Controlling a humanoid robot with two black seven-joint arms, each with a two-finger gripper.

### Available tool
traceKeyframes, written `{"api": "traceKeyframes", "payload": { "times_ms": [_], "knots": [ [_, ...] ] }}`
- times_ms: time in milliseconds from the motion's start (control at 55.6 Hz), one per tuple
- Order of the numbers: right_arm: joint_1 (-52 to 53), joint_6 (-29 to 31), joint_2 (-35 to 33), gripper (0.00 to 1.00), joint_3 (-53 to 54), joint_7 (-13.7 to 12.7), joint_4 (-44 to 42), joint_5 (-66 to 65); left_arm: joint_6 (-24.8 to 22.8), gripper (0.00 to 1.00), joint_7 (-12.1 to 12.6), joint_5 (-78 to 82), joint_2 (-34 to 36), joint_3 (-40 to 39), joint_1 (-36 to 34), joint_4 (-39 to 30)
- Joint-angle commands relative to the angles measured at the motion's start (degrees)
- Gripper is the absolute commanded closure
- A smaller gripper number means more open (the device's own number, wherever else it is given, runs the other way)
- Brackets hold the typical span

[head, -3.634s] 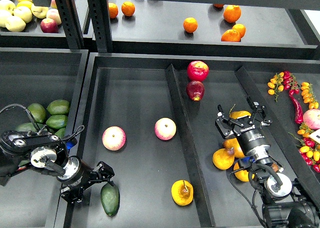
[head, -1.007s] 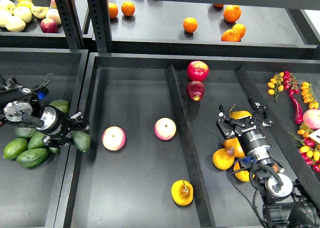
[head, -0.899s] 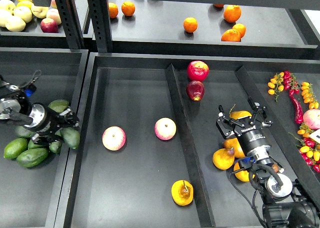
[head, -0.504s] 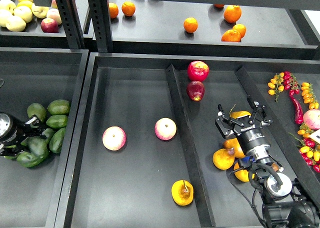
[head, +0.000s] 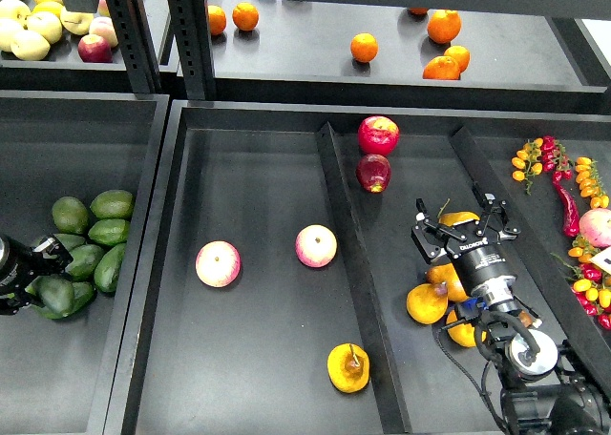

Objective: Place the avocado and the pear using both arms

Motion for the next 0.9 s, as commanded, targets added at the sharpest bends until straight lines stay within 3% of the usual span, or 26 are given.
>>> {"api": "traceKeyframes", "payload": {
  "times_ms": [0,126,594,684,881],
  "knots": [
    [-0.1,0.0,0.0,0.0,0.0,0.0,0.0,0.0,0.0,0.01,0.0,-0.1,-0.1,-0.6,0.6,0.2],
    [-0.1,0.0,0.0,0.0,0.0,0.0,0.0,0.0,0.0,0.0,0.0,-0.2,-0.1,-2.7,0.6,0.4],
    [0.1,0.0,0.0,0.0,-0.1,0.0,0.0,0.0,0.0,0.0,0.0,-0.5,-0.2,-27.0,2.3,0.4],
    [0.1,0.0,0.0,0.0,-0.1,0.0,0.0,0.0,0.0,0.0,0.0,-2.4,-1.3,-35.3,4.7,-0.1],
    [0.3,0.0,0.0,0.0,-0.6,0.0,-0.1,0.0,0.0,0.0,0.0,-3.9,-11.7,-64.6,14.1,-6.0]
  ]
}}
